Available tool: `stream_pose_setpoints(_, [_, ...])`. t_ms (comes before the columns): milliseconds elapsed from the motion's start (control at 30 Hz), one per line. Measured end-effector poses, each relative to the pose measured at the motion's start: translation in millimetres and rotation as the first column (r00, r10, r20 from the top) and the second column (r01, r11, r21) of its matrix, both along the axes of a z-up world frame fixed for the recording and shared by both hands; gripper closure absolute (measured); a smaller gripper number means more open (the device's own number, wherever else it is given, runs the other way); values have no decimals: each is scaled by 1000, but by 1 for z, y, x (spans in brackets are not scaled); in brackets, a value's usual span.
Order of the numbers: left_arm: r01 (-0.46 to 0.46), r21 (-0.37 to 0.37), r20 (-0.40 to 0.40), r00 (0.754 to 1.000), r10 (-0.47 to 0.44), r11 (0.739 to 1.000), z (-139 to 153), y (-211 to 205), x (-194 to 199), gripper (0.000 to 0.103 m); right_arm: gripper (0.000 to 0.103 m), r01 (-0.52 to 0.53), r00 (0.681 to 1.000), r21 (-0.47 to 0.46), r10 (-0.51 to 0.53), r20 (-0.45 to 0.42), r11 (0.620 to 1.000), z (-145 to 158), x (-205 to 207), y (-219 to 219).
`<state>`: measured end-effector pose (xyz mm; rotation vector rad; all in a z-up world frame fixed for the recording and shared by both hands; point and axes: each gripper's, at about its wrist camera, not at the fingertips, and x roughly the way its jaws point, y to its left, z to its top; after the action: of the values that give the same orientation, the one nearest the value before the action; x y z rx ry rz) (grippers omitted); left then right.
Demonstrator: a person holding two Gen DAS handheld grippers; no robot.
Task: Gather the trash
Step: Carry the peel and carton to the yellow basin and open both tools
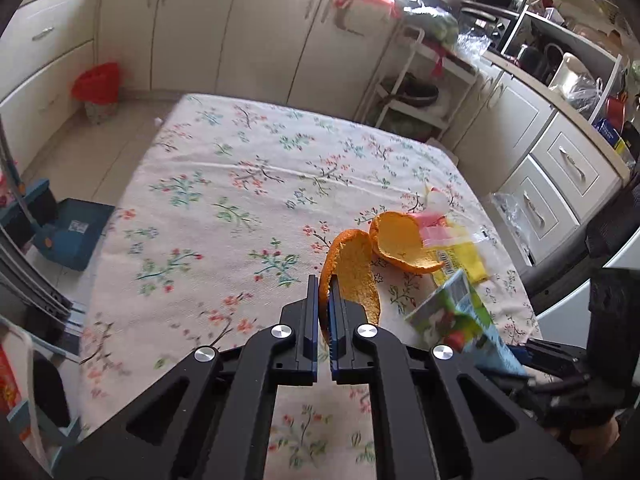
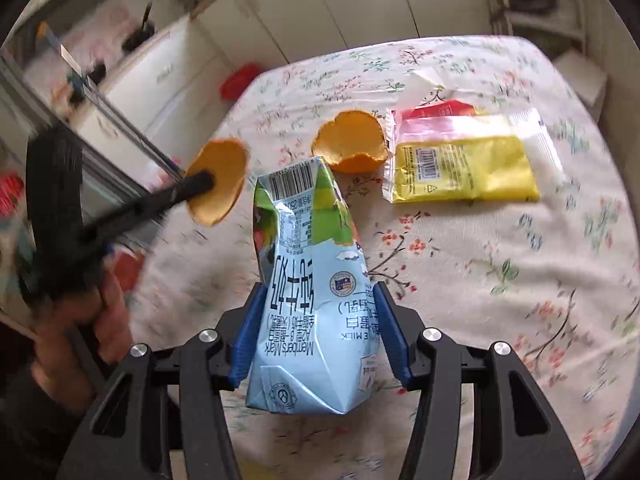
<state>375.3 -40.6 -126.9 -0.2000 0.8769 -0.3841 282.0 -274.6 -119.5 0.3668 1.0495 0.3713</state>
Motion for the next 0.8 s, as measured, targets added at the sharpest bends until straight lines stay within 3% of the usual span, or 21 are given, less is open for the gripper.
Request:
stream_pose_setpoints(133, [-18,1,44,999,18,1000,16,14,-30,99,50,32,999,140,-33,0,990,8,-7,-10])
stream_pose_setpoints(333, [-20,49,109,994,15,999,32,20,-72,99,50,43,998,256,-54,38,966,20,-29,-8])
stream_pose_setpoints(800, [-3,93,119,993,-8,996,29,30,-159,99,50,67,987,329,-111,116,942,29,-97,-24])
